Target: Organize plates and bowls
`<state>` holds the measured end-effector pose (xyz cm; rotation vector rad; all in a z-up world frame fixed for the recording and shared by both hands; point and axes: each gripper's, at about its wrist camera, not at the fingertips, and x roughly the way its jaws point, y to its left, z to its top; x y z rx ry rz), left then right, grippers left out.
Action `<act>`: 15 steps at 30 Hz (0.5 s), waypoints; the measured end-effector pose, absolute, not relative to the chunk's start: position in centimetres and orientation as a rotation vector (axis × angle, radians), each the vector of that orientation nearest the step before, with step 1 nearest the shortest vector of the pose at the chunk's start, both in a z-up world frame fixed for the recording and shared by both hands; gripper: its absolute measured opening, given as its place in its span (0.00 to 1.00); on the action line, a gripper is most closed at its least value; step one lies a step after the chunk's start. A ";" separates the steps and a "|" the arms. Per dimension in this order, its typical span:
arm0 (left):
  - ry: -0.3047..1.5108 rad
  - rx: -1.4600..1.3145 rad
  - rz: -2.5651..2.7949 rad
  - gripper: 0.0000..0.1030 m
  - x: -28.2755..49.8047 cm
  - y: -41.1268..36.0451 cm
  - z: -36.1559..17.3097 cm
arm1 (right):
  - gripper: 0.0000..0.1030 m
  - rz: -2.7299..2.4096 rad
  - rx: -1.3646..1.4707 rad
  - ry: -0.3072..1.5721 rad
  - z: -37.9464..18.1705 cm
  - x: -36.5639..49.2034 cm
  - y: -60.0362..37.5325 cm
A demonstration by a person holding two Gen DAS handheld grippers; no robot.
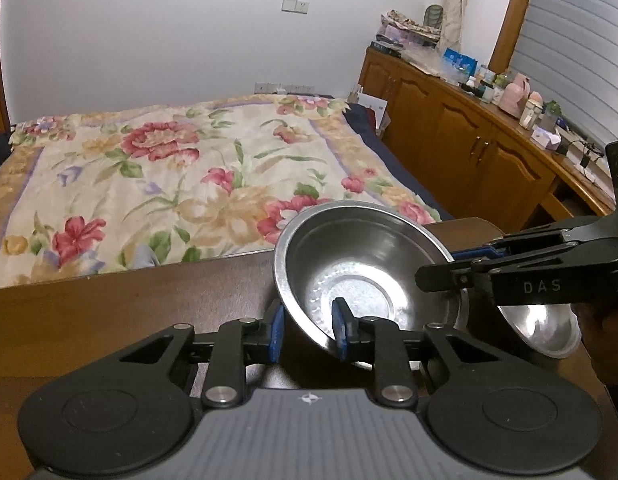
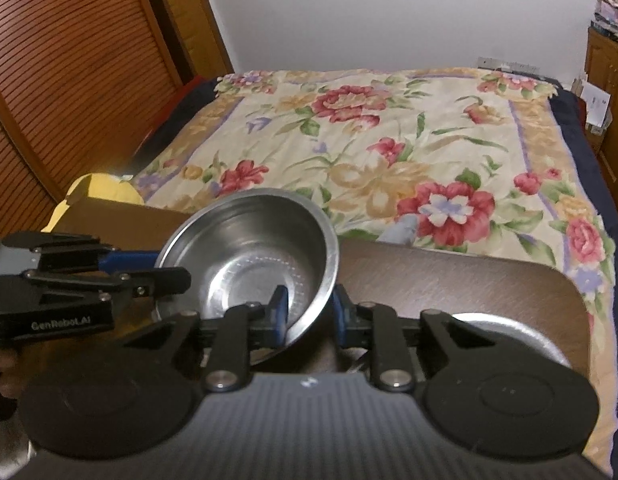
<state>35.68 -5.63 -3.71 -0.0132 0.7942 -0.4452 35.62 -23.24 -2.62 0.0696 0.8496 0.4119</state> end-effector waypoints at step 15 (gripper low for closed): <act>0.717 -0.033 -0.456 0.19 32.3 -5.0 0.6 | 0.17 0.412 0.111 0.794 0.9 33.1 -23.6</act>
